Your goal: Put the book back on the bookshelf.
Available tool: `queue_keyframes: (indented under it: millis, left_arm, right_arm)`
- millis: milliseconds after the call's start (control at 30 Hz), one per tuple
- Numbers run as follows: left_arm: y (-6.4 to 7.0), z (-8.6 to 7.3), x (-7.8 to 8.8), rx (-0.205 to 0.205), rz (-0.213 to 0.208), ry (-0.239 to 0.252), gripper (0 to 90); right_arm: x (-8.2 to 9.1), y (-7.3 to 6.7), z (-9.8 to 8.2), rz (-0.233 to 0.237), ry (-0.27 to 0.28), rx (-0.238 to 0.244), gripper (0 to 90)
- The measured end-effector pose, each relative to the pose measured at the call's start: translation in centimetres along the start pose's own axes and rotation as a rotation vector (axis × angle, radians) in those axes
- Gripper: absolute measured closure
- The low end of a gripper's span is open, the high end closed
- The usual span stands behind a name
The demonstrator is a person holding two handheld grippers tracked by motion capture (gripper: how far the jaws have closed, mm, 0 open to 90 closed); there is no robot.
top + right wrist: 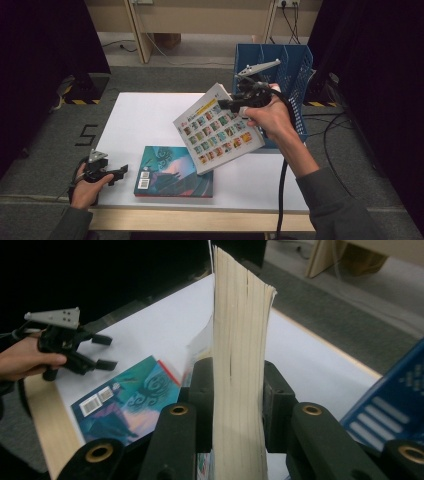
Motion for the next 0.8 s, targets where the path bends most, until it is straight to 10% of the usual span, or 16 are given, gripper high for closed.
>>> queue_keyframes:
  millis: [800]
  left_arm:
    - [0.1, 0.0, -0.1, -0.019, 0.015, 0.003, 13.0]
  right_arm:
    - [8.0, 2.0, 5.0, -0.194, 0.020, 0.016, 73.5]
Point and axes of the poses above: each handheld gripper's, and its own axes: x roughly backward along the jaws, z roughly out of its top, y roughly to its right, the point moved 7 cm from there along -x, roughly forward along the jaws, and after that the axes turned 5 degrees about -x, right-handed, at the moved point
